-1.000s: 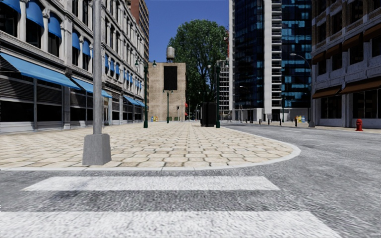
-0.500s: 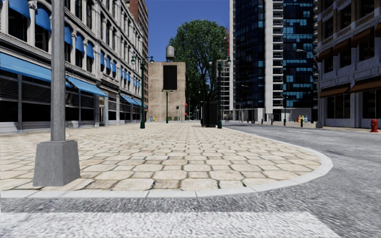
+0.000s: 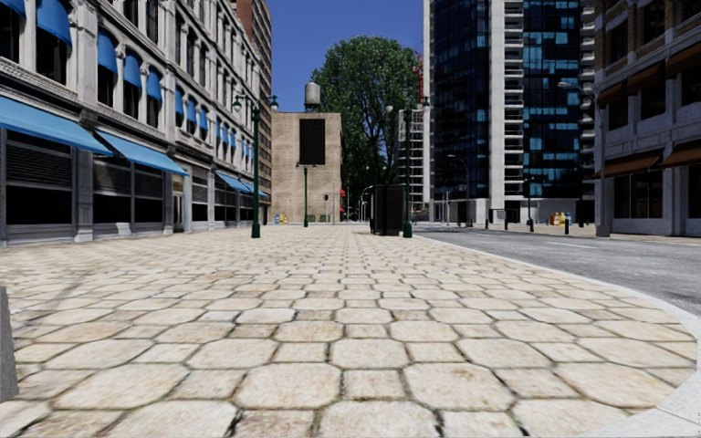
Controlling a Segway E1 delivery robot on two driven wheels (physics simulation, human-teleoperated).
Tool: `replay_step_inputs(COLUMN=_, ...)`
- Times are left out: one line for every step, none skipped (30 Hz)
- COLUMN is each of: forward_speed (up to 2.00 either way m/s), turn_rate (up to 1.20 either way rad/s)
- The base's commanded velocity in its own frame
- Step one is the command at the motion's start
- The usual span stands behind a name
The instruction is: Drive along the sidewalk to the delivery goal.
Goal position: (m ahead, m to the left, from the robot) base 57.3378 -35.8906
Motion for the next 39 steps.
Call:
replay_step_inputs(forward_speed=1.91, turn_rate=0.0)
replay_step_inputs(forward_speed=1.84, turn_rate=0.0)
replay_step_inputs(forward_speed=1.63, turn_rate=0.0)
replay_step_inputs(forward_speed=1.44, turn_rate=0.0)
replay_step_inputs(forward_speed=1.44, turn_rate=0.0)
replay_step_inputs(forward_speed=1.32, turn_rate=0.0)
replay_step_inputs(forward_speed=1.27, turn_rate=0.0)
replay_step_inputs(forward_speed=1.26, turn_rate=0.0)
replay_step_inputs(forward_speed=1.26, turn_rate=0.0)
replay_step_inputs(forward_speed=1.25, turn_rate=0.0)
replay_step_inputs(forward_speed=1.25, turn_rate=0.0)
replay_step_inputs(forward_speed=1.25, turn_rate=0.0)
replay_step_inputs(forward_speed=1.25, turn_rate=0.0)
replay_step_inputs(forward_speed=1.25, turn_rate=0.0)
replay_step_inputs(forward_speed=1.25, turn_rate=0.0)
replay_step_inputs(forward_speed=1.25, turn_rate=0.0)
replay_step_inputs(forward_speed=1.25, turn_rate=0.0)
replay_step_inputs(forward_speed=1.25, turn_rate=0.0)
replay_step_inputs(forward_speed=1.25, turn_rate=0.0)
replay_step_inputs(forward_speed=1.25, turn_rate=0.0)
replay_step_inputs(forward_speed=1.25, turn_rate=0.0)
replay_step_inputs(forward_speed=1.25, turn_rate=0.0)
replay_step_inputs(forward_speed=1.25, turn_rate=0.0)
replay_step_inputs(forward_speed=1.25, turn_rate=0.0)
replay_step_inputs(forward_speed=1.25, turn_rate=0.0)
replay_step_inputs(forward_speed=1.25, turn_rate=0.0)
replay_step_inputs(forward_speed=1.25, turn_rate=0.0)
replay_step_inputs(forward_speed=1.25, turn_rate=0.0)
replay_step_inputs(forward_speed=1.25, turn_rate=0.0)
replay_step_inputs(forward_speed=1.25, turn_rate=0.0)
replay_step_inputs(forward_speed=1.25, turn_rate=0.0)
replay_step_inputs(forward_speed=1.35, turn_rate=0.0)
replay_step_inputs(forward_speed=1.35, turn_rate=0.0)
replay_step_inputs(forward_speed=2.0, turn_rate=0.0)
replay_step_inputs(forward_speed=2.0, turn_rate=0.0)
replay_step_inputs(forward_speed=2.0, turn_rate=0.0)
replay_step_inputs(forward_speed=2.0, turn_rate=0.0)
replay_step_inputs(forward_speed=2.0, turn_rate=0.0)
replay_step_inputs(forward_speed=2.0, turn_rate=0.0)
